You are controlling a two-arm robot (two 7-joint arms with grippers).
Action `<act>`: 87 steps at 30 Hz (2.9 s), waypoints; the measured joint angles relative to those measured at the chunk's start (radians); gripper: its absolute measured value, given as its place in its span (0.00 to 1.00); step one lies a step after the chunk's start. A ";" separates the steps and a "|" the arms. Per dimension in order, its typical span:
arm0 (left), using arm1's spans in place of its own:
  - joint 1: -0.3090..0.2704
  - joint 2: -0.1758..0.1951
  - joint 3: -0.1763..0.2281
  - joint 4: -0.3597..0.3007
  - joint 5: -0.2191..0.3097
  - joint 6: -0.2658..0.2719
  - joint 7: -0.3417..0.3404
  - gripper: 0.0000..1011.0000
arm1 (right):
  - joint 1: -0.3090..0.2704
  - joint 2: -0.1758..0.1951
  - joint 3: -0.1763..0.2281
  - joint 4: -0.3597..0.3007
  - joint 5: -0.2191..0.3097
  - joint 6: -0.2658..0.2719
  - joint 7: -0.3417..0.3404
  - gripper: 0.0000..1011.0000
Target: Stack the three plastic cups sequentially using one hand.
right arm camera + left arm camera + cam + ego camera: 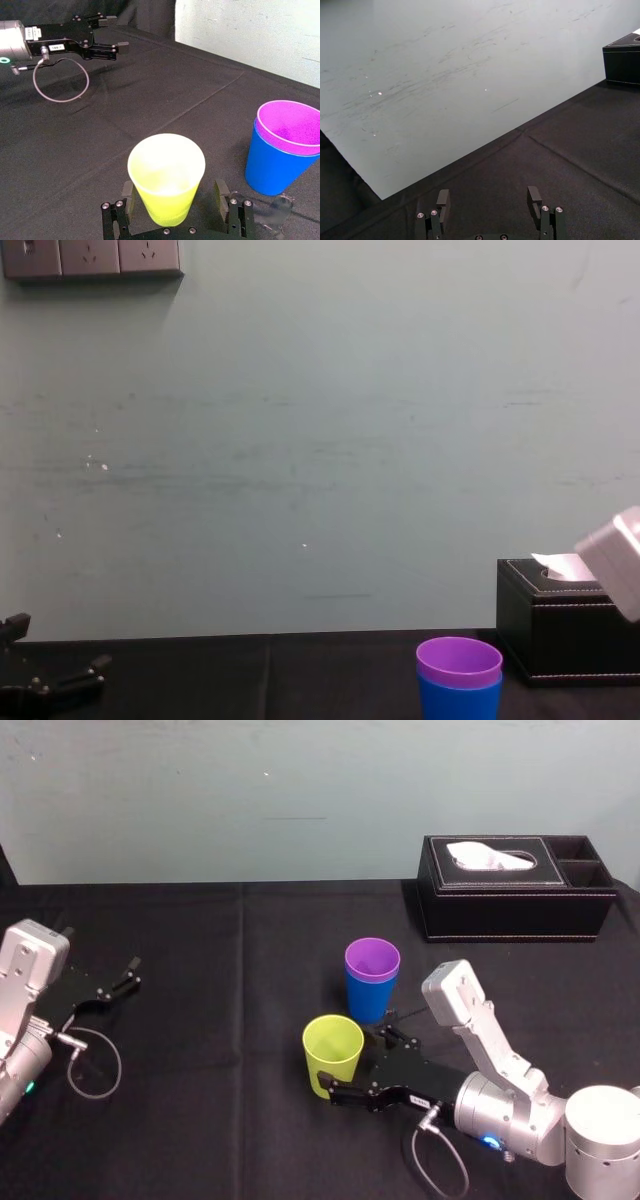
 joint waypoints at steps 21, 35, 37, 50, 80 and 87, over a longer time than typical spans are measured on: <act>0.000 0.000 0.000 0.000 0.000 0.000 0.000 1.00 | 0.027 -0.029 -0.014 0.026 -0.005 0.005 -0.002 0.99; 0.000 0.000 0.000 0.000 0.000 0.000 0.000 1.00 | 0.030 -0.033 -0.017 0.029 -0.005 0.007 -0.002 0.99; 0.000 0.000 0.000 0.000 0.000 0.000 0.000 1.00 | 0.030 -0.033 -0.017 0.029 -0.004 0.007 -0.002 0.98; 0.000 0.000 0.000 0.000 0.000 0.000 0.000 1.00 | 0.029 -0.032 -0.016 0.028 -0.004 0.007 -0.002 0.73; 0.000 0.000 0.000 0.000 0.000 0.000 0.000 1.00 | 0.000 -0.016 0.002 -0.049 -0.011 0.006 -0.028 0.72; 0.000 0.000 0.000 0.000 0.000 0.000 0.000 1.00 | -0.022 0.003 0.033 -0.134 -0.006 0.035 -0.050 0.72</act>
